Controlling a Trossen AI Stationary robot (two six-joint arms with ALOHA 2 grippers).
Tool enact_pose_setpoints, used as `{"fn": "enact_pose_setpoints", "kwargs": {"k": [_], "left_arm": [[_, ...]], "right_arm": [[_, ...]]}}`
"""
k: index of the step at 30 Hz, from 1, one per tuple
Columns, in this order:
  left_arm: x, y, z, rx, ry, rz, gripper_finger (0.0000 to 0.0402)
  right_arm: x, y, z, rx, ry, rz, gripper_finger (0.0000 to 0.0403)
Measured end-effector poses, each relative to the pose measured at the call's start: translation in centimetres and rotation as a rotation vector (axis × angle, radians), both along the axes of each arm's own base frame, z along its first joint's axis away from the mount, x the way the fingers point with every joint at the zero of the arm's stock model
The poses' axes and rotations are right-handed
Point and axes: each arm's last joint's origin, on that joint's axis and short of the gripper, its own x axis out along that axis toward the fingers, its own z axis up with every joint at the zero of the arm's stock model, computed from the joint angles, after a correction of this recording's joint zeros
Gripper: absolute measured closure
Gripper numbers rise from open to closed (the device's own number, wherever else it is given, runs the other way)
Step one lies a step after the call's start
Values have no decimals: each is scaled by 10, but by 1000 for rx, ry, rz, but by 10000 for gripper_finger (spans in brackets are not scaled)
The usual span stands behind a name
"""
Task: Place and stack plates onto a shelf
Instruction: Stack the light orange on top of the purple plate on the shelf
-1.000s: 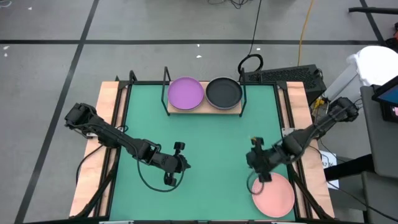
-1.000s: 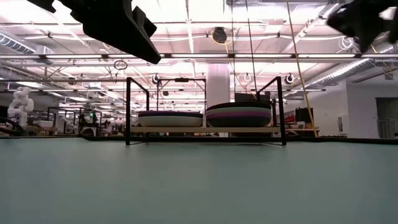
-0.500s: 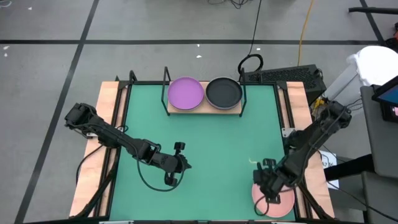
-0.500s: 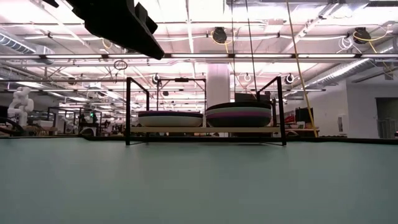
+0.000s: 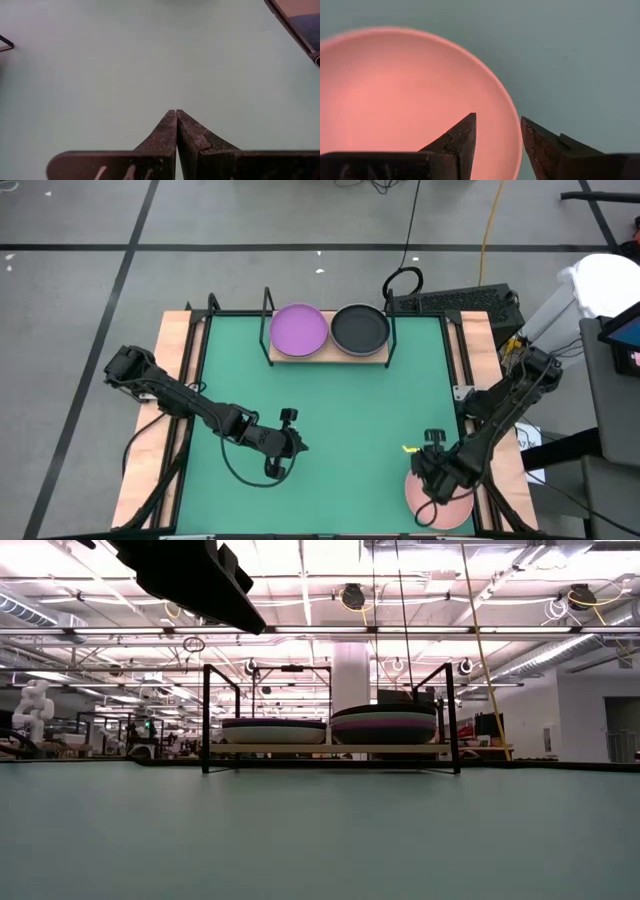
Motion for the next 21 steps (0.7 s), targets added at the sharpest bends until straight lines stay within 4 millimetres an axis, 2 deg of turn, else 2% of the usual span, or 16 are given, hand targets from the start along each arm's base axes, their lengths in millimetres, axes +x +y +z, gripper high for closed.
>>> {"fn": "enact_pose_setpoints", "kwargs": {"k": [8, 13, 16, 21], "left_arm": [[0, -1, 0, -6, 1, 2, 398], [0, -1, 0, -4, -3, 0, 398], [0, -1, 1, -7, -12, -1, 398], [1, -1, 2, 3, -23, -12, 398]], "right_arm": [[-11, -19, -26, 11, 23, -16, 256], [-15, -24, -38, 33, 53, -10, 271], [-15, -27, -44, 71, 69, -17, 295], [-13, -29, -43, 95, 82, -18, 367]]}}
